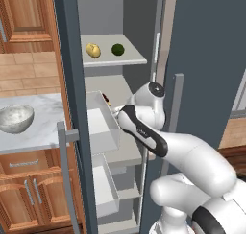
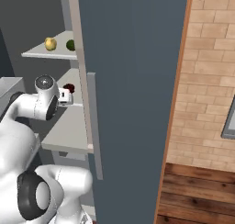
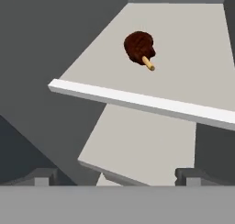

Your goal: Take the potato, steak, and lime from the freezer and place them in the bowl on the counter.

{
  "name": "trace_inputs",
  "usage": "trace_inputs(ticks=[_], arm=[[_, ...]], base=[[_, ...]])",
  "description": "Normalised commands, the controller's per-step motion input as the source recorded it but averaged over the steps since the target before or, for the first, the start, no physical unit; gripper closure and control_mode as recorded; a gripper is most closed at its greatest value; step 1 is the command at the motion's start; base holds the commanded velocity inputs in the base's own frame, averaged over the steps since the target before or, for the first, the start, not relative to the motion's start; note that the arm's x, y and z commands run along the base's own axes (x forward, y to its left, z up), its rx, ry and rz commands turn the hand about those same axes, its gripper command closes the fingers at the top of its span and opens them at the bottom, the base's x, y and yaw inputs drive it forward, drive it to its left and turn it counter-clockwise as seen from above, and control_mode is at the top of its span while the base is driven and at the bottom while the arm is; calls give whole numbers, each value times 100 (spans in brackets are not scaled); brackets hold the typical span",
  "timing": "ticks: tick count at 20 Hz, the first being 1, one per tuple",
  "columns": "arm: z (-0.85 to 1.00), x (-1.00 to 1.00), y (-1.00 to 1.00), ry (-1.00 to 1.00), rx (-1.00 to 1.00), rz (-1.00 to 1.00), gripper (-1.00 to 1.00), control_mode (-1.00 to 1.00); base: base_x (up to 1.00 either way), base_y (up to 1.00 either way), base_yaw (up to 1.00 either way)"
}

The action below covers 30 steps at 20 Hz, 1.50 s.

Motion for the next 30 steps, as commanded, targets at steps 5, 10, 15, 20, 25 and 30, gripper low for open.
trace_inputs(ticks=[5, 10, 15, 20, 25, 30], arm=[[0, 34, 1, 0, 4, -1, -100, -100], [0, 30, 0, 0, 0, 0, -100, -100], [0, 34, 0, 0, 0, 0, -100, -100], [0, 39, 0, 0, 0, 0, -100, -100], [0, 35, 0, 0, 0, 0, -100, -100], [-2, 34, 1, 1, 0, 0, -100, -100]], base=[[0, 0, 0], [0, 0, 0], [0, 0, 0], [0, 0, 0], [0, 0, 0], [0, 0, 0]])
